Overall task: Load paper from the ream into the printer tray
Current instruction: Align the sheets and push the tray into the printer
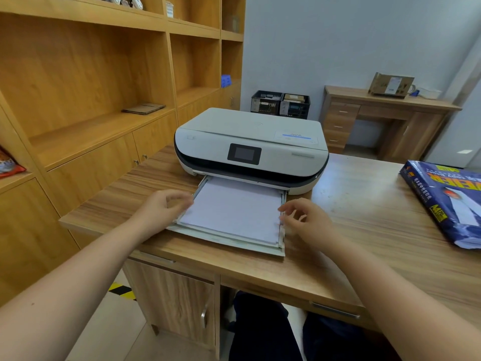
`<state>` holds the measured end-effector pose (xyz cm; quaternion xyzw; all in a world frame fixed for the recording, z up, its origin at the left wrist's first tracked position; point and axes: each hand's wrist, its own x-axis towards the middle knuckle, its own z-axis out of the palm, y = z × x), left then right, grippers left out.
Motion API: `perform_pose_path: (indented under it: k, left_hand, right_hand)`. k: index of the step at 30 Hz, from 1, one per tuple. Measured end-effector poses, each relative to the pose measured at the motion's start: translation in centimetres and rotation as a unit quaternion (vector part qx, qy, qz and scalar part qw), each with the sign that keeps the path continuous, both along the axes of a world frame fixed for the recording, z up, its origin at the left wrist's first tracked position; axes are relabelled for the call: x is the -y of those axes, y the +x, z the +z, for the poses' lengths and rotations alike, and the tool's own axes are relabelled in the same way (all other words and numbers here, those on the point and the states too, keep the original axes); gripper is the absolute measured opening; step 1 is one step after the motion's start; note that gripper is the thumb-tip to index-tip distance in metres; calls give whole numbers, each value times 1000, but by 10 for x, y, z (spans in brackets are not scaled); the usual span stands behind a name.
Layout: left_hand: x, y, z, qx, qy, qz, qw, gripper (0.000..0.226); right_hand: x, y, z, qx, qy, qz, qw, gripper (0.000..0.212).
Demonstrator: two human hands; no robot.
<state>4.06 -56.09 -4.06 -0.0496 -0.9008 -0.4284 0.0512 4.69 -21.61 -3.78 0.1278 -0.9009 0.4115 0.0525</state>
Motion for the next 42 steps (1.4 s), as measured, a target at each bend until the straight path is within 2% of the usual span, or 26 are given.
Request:
perform_pose_path:
  k: [3, 6, 11, 14, 19, 27, 33, 38, 42]
  left_hand:
    - [1, -15, 1, 10, 87, 32, 996, 39]
    - [7, -32, 2, 31, 132, 27, 990, 48]
    - [11, -52, 0, 42, 155, -1, 987, 57]
    - [9, -56, -7, 43, 180, -10, 983, 61]
    - [11, -56, -14, 33, 200, -35, 979, 64]
    - [13, -60, -23, 29, 180, -89, 979, 44]
    - [10, -55, -23, 18, 170, -97, 980, 45]
    - [16, -58, -24, 33, 127, -86, 988, 49]
    - [11, -52, -16, 37, 148, -89, 984, 49]
  right_hand:
    - [-2, -7, -3, 15, -51, -42, 998, 29]
    - [-1, -16, -3, 18, -68, -61, 996, 39]
    - [2, -28, -12, -22, -70, -82, 994, 41]
    - [-3, -30, -19, -30, -111, -89, 989, 44]
    - [-13, -33, -23, 29, -140, -57, 988, 47]
    - [-9, -28, -24, 17, -101, -37, 994, 54]
    - [-7, -25, -23, 11, -81, -17, 997, 63]
    - [-8, -25, -24, 15, -60, -11, 998, 64]
    - [-7, -26, -25, 14, -42, -16, 999, 64]
